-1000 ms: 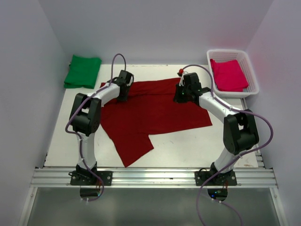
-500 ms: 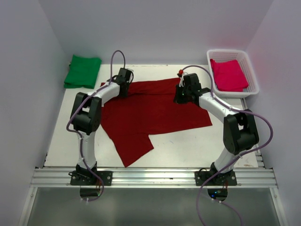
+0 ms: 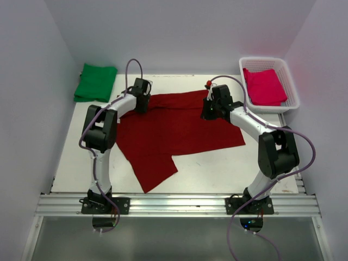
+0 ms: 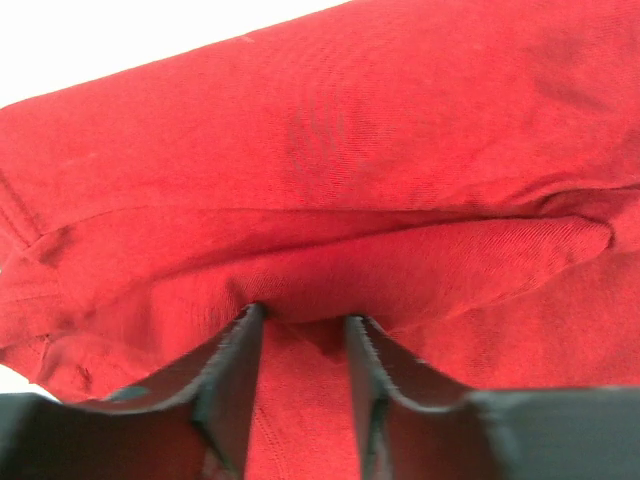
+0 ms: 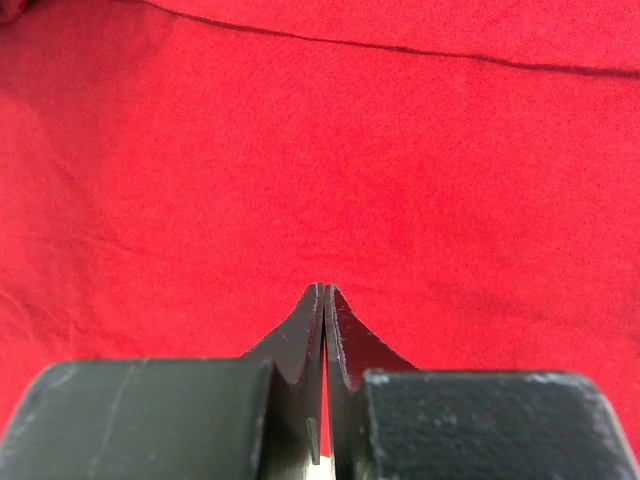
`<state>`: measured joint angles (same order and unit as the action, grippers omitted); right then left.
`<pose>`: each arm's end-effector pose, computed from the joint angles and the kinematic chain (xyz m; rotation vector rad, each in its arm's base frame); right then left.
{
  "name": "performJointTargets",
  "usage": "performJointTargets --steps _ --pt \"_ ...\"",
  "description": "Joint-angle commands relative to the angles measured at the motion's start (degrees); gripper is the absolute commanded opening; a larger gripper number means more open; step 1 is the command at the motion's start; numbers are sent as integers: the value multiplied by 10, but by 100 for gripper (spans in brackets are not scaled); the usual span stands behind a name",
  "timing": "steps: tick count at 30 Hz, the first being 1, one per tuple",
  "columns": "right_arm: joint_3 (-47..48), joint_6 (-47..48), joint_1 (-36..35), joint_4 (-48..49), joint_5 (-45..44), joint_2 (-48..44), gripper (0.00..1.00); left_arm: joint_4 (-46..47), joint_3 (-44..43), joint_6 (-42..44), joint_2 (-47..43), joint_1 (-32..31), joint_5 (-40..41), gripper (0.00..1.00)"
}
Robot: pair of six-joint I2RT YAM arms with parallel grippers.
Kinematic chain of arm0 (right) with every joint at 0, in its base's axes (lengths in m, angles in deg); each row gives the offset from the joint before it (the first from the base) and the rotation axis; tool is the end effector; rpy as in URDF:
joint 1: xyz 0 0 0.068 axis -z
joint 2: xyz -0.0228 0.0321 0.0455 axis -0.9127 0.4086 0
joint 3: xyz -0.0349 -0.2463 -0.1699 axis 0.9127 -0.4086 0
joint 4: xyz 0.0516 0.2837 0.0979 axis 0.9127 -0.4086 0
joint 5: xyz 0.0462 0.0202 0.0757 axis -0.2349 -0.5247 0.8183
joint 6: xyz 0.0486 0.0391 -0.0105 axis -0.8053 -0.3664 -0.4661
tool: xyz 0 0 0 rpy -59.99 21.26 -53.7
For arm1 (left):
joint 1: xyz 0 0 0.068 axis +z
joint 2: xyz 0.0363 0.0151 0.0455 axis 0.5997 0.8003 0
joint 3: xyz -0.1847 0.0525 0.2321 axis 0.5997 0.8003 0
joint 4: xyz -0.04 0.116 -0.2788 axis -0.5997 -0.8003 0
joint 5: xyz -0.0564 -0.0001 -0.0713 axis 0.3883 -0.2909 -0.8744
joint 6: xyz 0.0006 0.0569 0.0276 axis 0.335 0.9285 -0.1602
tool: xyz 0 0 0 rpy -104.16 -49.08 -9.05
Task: Fold and stack the t-shirts
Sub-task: Fold the flattened tshirt in 1/3 of the way
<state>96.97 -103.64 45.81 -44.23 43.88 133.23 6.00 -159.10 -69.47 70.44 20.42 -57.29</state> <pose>0.4009 0.1539 0.2304 -0.1654 2.3967 0.4618 0.5042 -0.1368 0.1512 0.2321 2.5117 0.1724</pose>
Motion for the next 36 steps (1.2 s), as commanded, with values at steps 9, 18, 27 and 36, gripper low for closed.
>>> performJointTargets --steps 9,18,27,36 --pt "-1 8 2 -3 -18 -13 0 -2 -25 7 12 8 -61 47" --pt "1 8 1 -4 -16 -5 0 -8 -2 3 -61 4 -54 39" --pt "4 9 1 -6 -15 0 0 -25 13 11 -83 3 -65 36" --pt "4 12 1 -8 -17 -4 0 -55 -5 15 -24 3 -89 18"
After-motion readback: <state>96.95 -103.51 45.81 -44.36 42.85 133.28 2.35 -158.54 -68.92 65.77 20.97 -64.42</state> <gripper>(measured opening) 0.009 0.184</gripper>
